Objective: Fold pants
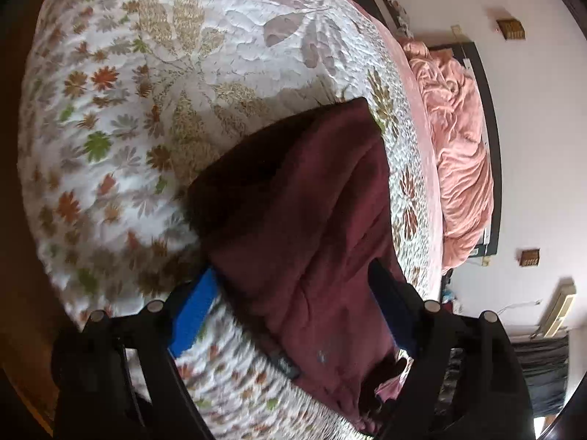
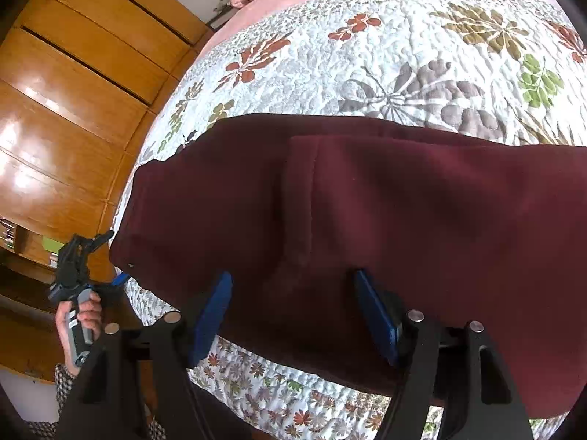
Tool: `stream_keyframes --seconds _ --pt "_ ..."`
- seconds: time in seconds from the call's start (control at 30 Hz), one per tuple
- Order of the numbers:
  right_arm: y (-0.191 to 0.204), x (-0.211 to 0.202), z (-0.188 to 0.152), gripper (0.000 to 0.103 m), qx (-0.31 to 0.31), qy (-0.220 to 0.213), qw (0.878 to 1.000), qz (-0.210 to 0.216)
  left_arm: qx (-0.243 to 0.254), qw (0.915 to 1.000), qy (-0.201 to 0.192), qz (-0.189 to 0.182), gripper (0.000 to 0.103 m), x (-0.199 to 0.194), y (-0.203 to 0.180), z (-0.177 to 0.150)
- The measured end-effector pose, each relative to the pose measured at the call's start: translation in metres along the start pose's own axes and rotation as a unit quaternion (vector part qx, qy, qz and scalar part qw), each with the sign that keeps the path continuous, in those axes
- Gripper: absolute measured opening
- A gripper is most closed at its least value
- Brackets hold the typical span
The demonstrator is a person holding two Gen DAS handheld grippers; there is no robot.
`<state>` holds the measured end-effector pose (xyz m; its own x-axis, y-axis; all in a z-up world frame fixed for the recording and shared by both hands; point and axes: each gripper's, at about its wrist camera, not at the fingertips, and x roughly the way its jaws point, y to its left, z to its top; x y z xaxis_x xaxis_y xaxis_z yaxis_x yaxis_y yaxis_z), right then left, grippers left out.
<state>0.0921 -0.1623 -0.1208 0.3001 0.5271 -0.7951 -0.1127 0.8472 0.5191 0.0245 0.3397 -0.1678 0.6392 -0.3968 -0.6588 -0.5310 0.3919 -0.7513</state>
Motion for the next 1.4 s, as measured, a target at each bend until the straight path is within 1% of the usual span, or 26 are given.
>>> stream_keyframes --seconds 0.07,0.13,0.17,0.2,0.27,0.3,0.33,0.37,0.4,0.43,0.5,0.57,0.63,0.67,0.7,0.73,0.77,0.8,0.87,0.93,1.0,1.03,1.1,1.2,1.3,1.4 --pt "0.001 0.001 0.0 0.074 -0.005 0.0 1.0 0.001 -0.019 0.9996 0.0 -0.019 0.08 0.005 0.004 0.005" --pt "0.002 0.003 0.0 0.075 -0.011 0.001 1.0 -0.002 -0.036 0.9985 0.0 -0.04 0.073 0.006 0.005 0.007" --pt "0.003 0.004 -0.001 0.075 -0.016 0.001 1.0 -0.005 -0.035 0.9984 -0.001 -0.045 0.067 0.006 0.005 0.007" --pt "0.003 0.004 -0.001 0.075 -0.018 0.0 1.0 -0.006 -0.027 0.9987 -0.005 -0.043 0.061 0.006 0.003 0.006" --pt "0.004 0.005 -0.001 0.076 -0.02 -0.001 1.0 -0.006 -0.015 0.9993 -0.009 -0.033 0.055 0.008 0.002 0.005" --pt "0.004 0.005 0.0 0.077 -0.02 0.0 1.0 -0.006 -0.021 0.9993 -0.009 -0.028 0.049 0.011 0.006 0.006" --pt "0.004 0.006 0.0 0.077 -0.021 0.0 1.0 -0.007 -0.027 0.9993 -0.009 -0.025 0.047 0.013 0.009 0.006" --pt "0.005 0.006 -0.001 0.077 -0.024 0.0 1.0 -0.008 -0.034 0.9992 -0.009 -0.02 0.041 0.012 0.009 0.006" --pt "0.005 0.006 -0.001 0.077 -0.026 0.0 1.0 -0.008 -0.044 0.9987 -0.015 -0.021 0.038 0.004 0.008 0.001" --pt "0.006 0.005 -0.002 0.077 -0.03 0.0 1.0 -0.009 -0.039 0.9987 -0.021 -0.023 0.038 -0.001 0.003 0.0" --pt "0.006 0.006 -0.001 0.077 -0.032 -0.001 0.999 -0.01 0.003 0.9992 -0.035 -0.02 0.035 -0.011 -0.018 -0.005" --pt "0.006 0.007 -0.001 0.077 -0.031 -0.001 0.999 -0.011 0.039 0.9979 -0.04 -0.034 0.033 -0.014 -0.037 -0.008" --pt "0.006 0.007 -0.001 0.078 -0.032 -0.002 0.999 -0.011 0.061 0.9967 -0.043 -0.03 0.034 -0.01 -0.046 -0.008" --pt "0.006 0.007 -0.001 0.078 -0.034 -0.002 0.999 -0.012 0.058 0.997 -0.042 -0.029 0.042 -0.006 -0.046 -0.007" --pt "0.007 0.007 -0.001 0.078 -0.036 -0.002 0.999 -0.012 0.051 0.9977 -0.034 -0.028 0.059 0.002 -0.042 -0.003" --pt "0.006 0.007 -0.002 0.078 -0.035 -0.002 0.999 -0.012 0.039 0.9987 -0.032 -0.007 0.064 0.008 -0.038 -0.001" --pt "0.006 0.007 -0.002 0.078 -0.034 -0.002 0.999 -0.01 0.023 0.9989 -0.034 0.021 0.068 0.014 -0.033 0.0" --pt "0.005 0.007 -0.001 0.078 -0.033 -0.002 0.999 -0.008 0.008 0.999 -0.029 0.034 0.068 0.022 -0.025 0.002" --pt "0.004 0.007 -0.001 0.078 -0.032 -0.002 0.999 -0.004 0.009 0.9989 -0.037 0.028 0.068 0.027 -0.021 0.001" --pt "0.002 0.006 -0.002 0.078 -0.032 -0.002 0.999 -0.002 0.024 0.9983 -0.044 0.03 0.059 0.026 -0.027 -0.001" --pt "0.002 0.006 -0.002 0.078 -0.036 -0.001 0.999 -0.002 0.033 0.9983 -0.041 0.025 0.028 0.025 -0.028 -0.001" --pt "0.002 0.006 -0.003 0.078 -0.036 -0.002 0.999 -0.001 0.032 0.9988 -0.036 0.011 0.027 0.025 -0.028 0.001" --pt "0.0 0.004 -0.003 0.078 -0.03 -0.005 1.0 0.003 0.023 0.9992 -0.032 -0.002 0.024 0.022 -0.025 0.002" --pt "0.0 -0.005 -0.004 0.078 -0.02 -0.01 1.0 0.009 0.028 0.9985 -0.044 -0.015 0.022 0.012 -0.026 -0.004" --pt "0.002 -0.02 -0.005 0.078 -0.029 -0.024 0.999 -0.001 0.05 0.9963 -0.062 -0.033 0.022 0.002 -0.043 -0.012" --pt "-0.001 -0.035 -0.006 0.078 -0.026 -0.038 0.999 -0.002 0.075 0.9929 -0.069 -0.061 0.022 -0.005 -0.063 -0.019"
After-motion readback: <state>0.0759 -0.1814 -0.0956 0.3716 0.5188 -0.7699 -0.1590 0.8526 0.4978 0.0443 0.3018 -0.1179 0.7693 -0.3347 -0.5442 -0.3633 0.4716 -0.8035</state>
